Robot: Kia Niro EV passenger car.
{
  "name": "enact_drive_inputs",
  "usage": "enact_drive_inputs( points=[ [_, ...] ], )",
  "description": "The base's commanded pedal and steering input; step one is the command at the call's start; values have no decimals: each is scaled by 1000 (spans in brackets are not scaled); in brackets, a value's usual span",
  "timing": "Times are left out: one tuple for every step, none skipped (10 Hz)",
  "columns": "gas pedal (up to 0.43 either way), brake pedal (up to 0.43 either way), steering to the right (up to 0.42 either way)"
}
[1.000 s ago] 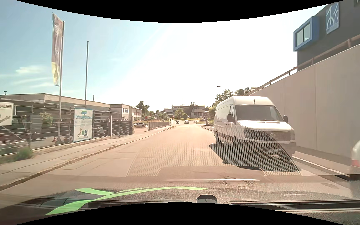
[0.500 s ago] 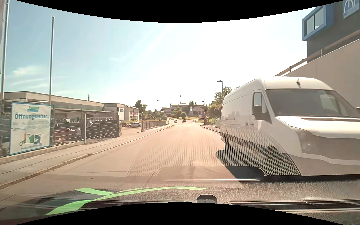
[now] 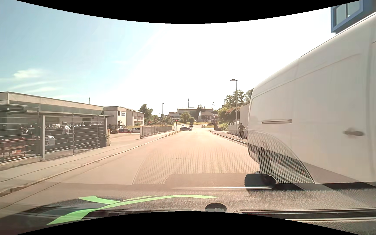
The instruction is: Follow the waypoints while adhering to traffic rules and regulations
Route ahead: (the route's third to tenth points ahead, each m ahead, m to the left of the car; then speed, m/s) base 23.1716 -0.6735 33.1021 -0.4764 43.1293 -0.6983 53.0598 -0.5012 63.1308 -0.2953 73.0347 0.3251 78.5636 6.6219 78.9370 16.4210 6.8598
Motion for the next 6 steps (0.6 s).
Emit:
enact_drive_inputs(
  points=[
    [59,0,-4],
    [59,0,-4],
    [59,0,-4],
    [59,0,-4],
    [59,0,-4],
    [59,0,-4]
  ],
)
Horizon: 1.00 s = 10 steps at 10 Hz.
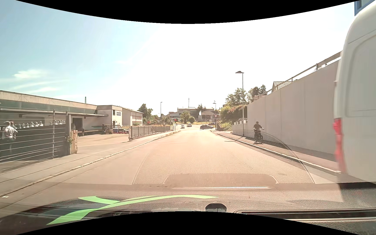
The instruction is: Follow the waypoints while adhering to traffic rules and regulations
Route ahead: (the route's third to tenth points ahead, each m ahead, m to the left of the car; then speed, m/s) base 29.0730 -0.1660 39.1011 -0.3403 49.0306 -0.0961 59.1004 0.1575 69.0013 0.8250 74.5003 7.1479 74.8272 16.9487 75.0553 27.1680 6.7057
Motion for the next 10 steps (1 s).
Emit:
enact_drive_inputs(
  points=[
    [59,0,-4],
    [59,0,-4],
    [59,0,-4],
    [67,0,-4],
    [79,0,-4],
    [79,0,-4],
    [79,0,-1],
    [79,0,1],
    [79,0,3],
    [79,0,3]
  ],
)
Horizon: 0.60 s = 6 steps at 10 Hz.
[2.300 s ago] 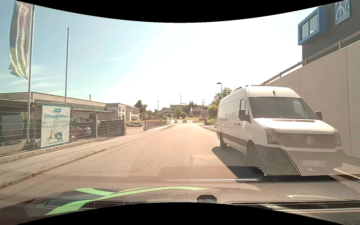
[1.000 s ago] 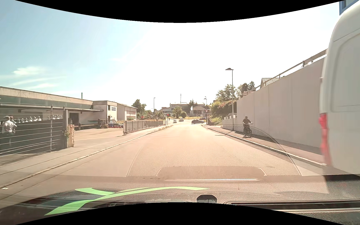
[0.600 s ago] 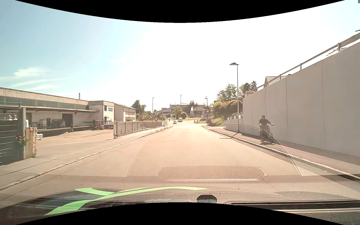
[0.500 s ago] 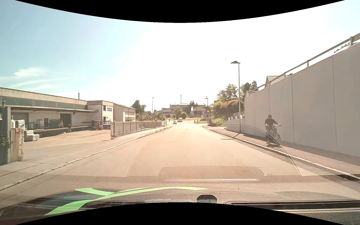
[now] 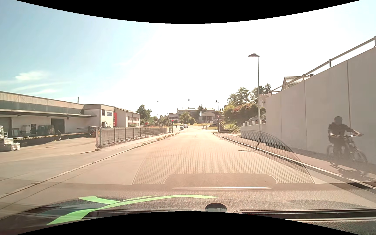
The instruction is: Follow the waypoints while adhering to traffic rules and regulations
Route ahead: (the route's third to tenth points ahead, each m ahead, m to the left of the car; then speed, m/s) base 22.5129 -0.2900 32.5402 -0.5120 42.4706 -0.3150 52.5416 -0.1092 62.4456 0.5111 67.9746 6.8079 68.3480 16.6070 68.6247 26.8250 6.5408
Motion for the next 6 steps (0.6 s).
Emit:
enact_drive_inputs(
  points=[
    [87,0,4],
    [87,0,4],
    [87,0,4],
    [98,0,4],
    [98,0,4],
    [98,0,4]
  ],
)
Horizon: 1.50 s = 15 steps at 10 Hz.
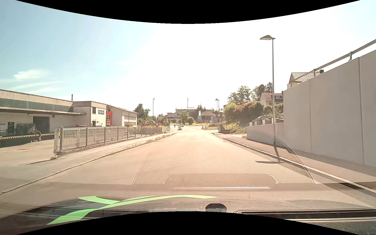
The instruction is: Follow the waypoints while adhering to traffic rules and regulations
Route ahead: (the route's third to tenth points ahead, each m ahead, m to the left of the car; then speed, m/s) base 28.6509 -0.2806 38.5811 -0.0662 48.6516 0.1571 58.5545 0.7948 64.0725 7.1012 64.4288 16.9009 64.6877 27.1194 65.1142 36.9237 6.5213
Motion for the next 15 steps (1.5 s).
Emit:
enact_drive_inputs(
  points=[
    [98,0,5],
    [87,0,5],
    [79,0,4],
    [59,0,5],
    [59,0,5],
    [59,0,6],
    [59,0,10],
    [59,0,11],
    [59,0,11],
    [59,0,11],
    [59,0,12],
    [59,0,12],
    [59,0,12],
    [59,0,13],
    [59,0,16]
  ],
)
